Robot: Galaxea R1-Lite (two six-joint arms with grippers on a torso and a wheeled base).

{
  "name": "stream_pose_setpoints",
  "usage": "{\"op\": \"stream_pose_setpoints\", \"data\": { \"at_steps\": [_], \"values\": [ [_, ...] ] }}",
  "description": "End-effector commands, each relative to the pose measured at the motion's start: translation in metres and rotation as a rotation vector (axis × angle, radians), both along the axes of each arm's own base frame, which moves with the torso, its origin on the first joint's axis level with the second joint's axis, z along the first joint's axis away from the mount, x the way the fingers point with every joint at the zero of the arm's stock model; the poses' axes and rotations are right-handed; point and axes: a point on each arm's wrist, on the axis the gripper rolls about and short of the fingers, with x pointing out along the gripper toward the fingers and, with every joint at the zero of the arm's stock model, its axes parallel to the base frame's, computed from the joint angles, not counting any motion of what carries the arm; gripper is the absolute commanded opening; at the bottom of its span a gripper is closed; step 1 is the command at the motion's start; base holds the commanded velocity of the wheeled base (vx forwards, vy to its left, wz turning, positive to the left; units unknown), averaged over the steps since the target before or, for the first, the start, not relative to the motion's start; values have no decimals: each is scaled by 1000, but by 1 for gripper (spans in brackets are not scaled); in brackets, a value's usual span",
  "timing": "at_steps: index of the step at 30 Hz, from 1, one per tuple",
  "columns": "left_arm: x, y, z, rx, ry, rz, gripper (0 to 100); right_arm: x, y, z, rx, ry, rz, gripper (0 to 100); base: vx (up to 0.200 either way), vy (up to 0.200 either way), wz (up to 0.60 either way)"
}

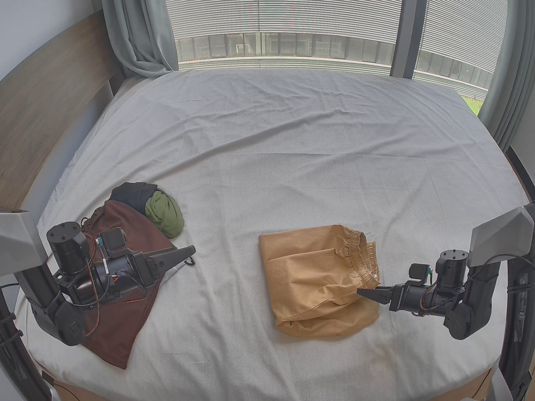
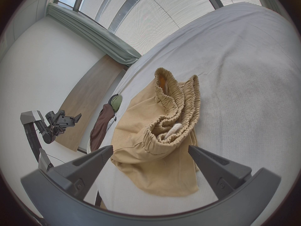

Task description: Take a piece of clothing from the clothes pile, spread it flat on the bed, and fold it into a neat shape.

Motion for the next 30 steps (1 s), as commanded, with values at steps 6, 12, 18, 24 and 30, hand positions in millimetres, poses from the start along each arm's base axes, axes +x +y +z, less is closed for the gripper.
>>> {"op": "stream_pose_setpoints", "data": {
  "at_steps": [6, 12, 18, 24, 30],
  "values": [
    [-11, 4, 9, 2, -21, 6, 100, 14, 23, -10, -6, 0, -61, 100, 0, 0, 0],
    [-21, 8, 21, -2, -56, 15, 100, 15, 26, -8, 5, -1, -59, 0, 0, 0, 0],
    [-22, 7, 19, -1, -45, 12, 100, 10, 28, 1, 7, -13, -50, 0, 0, 0, 0],
    [-21, 7, 18, -1, -42, 10, 100, -11, 30, 25, 5, -30, -23, 0, 0, 0, 0],
    [-21, 8, 17, 0, -40, 12, 100, -27, 33, 19, -17, 27, 3, 0, 0, 0, 0]
  ]
}}
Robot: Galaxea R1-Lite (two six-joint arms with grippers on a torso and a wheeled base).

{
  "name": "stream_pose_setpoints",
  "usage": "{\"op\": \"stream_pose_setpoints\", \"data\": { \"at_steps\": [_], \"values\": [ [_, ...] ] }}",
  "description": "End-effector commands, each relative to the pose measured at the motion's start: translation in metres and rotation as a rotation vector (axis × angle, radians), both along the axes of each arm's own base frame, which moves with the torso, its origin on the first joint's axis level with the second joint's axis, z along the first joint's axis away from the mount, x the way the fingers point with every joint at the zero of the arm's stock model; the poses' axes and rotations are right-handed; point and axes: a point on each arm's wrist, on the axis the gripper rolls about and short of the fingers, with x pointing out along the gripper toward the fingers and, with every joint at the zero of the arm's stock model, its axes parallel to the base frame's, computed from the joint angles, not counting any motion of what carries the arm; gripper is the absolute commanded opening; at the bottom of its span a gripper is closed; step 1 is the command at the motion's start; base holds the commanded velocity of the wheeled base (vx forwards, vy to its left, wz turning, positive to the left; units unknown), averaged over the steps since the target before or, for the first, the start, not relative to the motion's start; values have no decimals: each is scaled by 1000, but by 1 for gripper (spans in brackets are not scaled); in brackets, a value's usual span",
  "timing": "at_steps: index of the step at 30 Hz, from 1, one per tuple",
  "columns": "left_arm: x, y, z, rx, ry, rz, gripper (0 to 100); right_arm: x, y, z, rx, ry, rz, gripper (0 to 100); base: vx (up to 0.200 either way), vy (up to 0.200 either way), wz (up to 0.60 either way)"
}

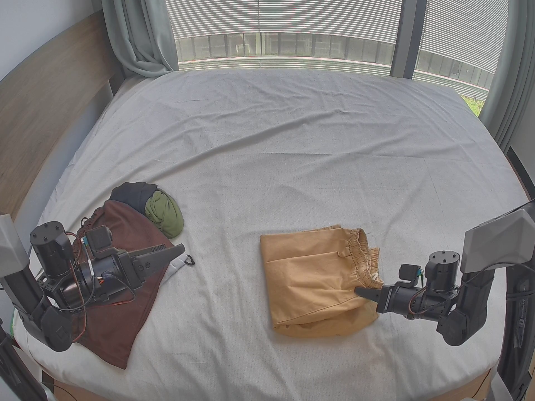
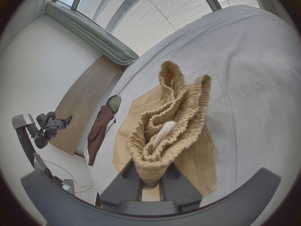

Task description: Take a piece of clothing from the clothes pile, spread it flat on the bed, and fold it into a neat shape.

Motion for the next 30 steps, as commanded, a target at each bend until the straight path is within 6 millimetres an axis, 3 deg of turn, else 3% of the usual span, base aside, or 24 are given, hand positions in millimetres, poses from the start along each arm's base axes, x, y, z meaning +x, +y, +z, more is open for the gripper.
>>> {"op": "stream_pose_setpoints", "data": {
  "at_steps": [1, 5, 12, 13, 30],
  "values": [
    [0, 0, -2, 0, 7, -1, 100, -10, 3, 3, -7, 14, 20, 0, 0, 0, 0],
    [1, 0, -2, 2, 9, 1, 100, -8, 1, -10, -19, 49, 10, 0, 0, 0, 0],
    [2, 0, -2, 2, 4, 2, 100, -6, 1, -14, -20, 55, 8, 0, 0, 0, 0],
    [2, 0, -2, 2, 4, 2, 100, -6, 1, -14, -21, 57, 8, 100, 0, 0, 0],
    [1, -2, -2, 2, 7, -5, 100, -3, -23, -14, -69, 25, -45, 100, 0, 0, 0]
  ]
}}
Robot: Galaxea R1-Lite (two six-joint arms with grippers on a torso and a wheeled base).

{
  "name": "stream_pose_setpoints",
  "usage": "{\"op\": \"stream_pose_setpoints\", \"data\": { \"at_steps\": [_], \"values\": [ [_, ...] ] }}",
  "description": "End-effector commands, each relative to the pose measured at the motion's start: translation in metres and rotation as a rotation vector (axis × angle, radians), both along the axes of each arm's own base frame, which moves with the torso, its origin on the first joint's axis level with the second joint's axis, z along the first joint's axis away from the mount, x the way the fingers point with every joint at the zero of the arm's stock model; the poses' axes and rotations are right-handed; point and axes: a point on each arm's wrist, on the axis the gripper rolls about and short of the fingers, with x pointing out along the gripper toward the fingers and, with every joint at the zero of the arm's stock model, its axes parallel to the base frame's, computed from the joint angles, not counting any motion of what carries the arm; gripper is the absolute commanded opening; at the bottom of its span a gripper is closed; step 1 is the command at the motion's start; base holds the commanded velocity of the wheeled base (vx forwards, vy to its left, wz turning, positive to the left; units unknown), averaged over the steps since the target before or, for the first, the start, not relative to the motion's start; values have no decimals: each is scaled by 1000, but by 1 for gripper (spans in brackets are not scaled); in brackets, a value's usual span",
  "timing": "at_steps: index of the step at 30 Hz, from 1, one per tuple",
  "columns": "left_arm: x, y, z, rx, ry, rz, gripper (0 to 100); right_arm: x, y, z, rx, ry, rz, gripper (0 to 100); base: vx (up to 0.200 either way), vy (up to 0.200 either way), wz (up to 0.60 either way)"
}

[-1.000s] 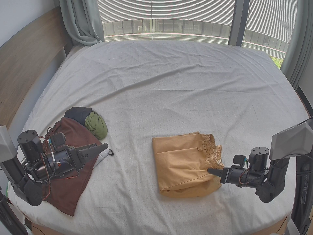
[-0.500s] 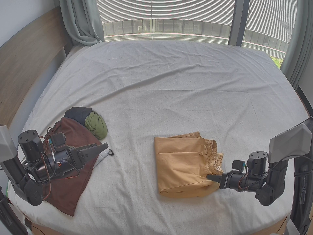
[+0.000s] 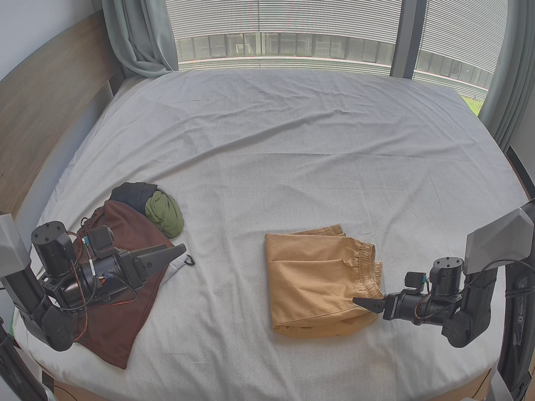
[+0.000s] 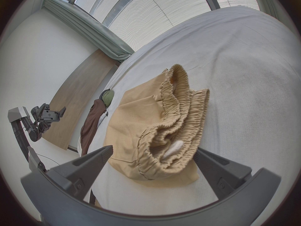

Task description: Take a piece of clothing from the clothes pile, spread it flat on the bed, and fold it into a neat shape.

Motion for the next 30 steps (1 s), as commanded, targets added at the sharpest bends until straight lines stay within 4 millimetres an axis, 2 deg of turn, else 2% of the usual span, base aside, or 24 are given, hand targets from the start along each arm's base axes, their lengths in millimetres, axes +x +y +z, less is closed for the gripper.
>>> {"op": "stream_pose_setpoints", "data": {
  "at_steps": [1, 13, 18, 30],
  "values": [
    [0, -1, -1, 0, 5, -2, 100, 0, -4, -1, -1, 5, -13, 100, 0, 0, 0],
    [0, -1, -1, 0, 5, -4, 100, 0, -7, -7, -7, 24, -21, 100, 0, 0, 0],
    [-1, -2, -1, 1, 6, -7, 100, 0, -7, -20, -15, 60, -20, 100, 0, 0, 0],
    [0, -2, -4, 3, 14, -7, 100, 2, -7, -35, -24, 89, -20, 100, 0, 0, 0]
  ]
}}
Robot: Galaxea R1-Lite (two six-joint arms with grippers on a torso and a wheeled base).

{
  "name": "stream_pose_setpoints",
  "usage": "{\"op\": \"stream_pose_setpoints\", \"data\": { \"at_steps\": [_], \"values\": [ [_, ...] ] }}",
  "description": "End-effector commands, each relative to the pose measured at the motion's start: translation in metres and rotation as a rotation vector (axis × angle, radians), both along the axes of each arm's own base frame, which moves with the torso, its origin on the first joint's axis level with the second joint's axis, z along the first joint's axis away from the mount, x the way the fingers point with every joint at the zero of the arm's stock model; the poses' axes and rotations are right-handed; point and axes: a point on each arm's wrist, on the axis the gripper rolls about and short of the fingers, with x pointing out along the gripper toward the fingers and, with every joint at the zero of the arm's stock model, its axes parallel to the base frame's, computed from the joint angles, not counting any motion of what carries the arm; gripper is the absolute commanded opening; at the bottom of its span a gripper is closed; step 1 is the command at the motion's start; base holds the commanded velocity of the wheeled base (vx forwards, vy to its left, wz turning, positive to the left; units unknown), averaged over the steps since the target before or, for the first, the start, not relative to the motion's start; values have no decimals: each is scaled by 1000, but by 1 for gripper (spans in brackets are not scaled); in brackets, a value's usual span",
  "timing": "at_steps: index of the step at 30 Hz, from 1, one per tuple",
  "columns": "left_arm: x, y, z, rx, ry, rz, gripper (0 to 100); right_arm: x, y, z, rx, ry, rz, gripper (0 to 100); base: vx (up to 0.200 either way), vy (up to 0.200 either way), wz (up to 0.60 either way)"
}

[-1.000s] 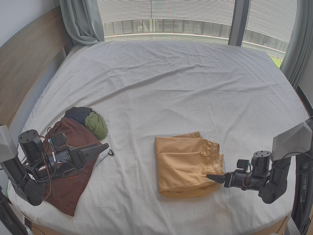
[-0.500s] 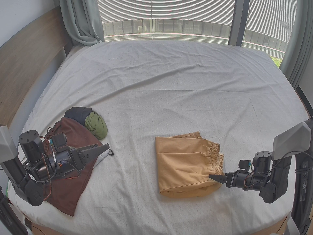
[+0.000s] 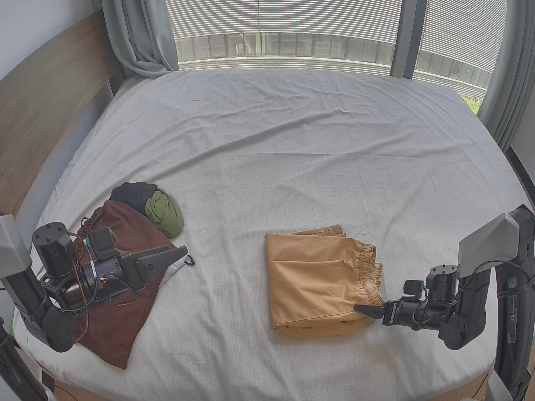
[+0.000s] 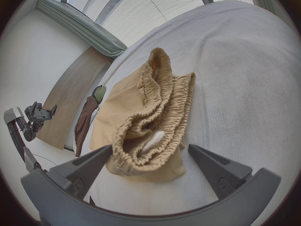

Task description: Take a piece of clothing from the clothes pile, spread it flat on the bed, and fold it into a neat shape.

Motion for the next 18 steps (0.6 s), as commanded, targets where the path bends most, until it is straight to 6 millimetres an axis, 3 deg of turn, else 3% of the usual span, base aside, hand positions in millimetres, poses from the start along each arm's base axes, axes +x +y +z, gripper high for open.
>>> {"op": "stream_pose_setpoints", "data": {
  "at_steps": [1, 18],
  "values": [
    [1, 0, -3, 2, 9, 1, 100, 0, 0, -10, -5, 26, -1, 100, 0, 0, 0],
    [0, -2, -3, 2, 14, -7, 100, 8, 10, -14, 23, 18, 27, 100, 0, 0, 0]
  ]
}}
